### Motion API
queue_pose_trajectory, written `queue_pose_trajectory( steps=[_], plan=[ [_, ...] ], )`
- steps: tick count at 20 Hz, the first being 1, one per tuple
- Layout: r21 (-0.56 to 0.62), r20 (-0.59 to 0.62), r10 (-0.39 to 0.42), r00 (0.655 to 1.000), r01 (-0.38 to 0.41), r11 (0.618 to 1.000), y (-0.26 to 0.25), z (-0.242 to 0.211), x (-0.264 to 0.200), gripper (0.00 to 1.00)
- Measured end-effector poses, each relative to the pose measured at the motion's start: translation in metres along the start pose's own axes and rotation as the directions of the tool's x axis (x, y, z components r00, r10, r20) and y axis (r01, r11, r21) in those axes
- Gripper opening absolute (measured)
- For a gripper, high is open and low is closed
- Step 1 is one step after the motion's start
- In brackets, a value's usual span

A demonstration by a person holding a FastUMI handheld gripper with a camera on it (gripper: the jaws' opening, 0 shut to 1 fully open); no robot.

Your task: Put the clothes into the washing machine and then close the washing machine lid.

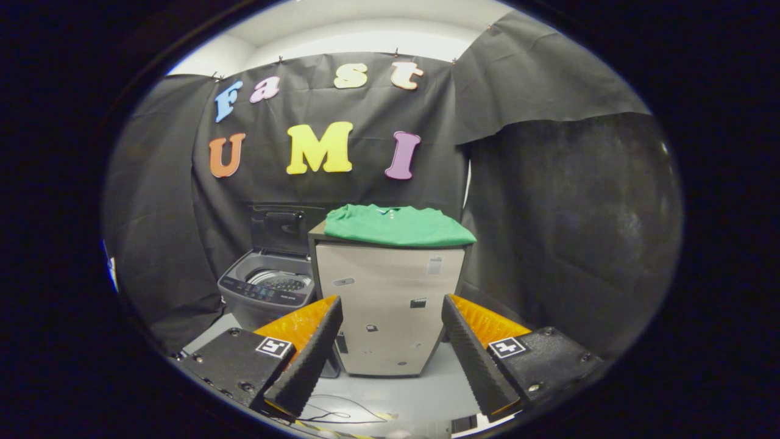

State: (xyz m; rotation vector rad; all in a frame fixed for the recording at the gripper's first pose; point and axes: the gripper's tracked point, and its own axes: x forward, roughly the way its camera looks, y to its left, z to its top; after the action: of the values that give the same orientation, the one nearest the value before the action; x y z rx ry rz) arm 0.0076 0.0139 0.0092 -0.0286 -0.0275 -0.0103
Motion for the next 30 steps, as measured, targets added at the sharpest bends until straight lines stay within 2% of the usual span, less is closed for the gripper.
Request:
queue_pose_trajectory(
  steps=[11,15,21,25,30],
  plan=[
    [0.041,-0.014,-0.049,0.999,0.050,0.998,-0.008,-0.004,-0.004,1.00],
    [0.035,-0.006,-0.088,0.996,0.088,0.995,-0.016,0.016,-0.004,1.00],
    [0.059,0.029,-0.150,0.988,0.148,0.987,-0.025,0.072,0.010,1.00],
    [0.076,0.047,-0.119,0.992,0.116,0.990,-0.021,0.113,0.041,1.00],
    [0.081,0.057,-0.059,0.997,0.055,0.995,-0.017,0.164,0.102,1.00]
  ],
)
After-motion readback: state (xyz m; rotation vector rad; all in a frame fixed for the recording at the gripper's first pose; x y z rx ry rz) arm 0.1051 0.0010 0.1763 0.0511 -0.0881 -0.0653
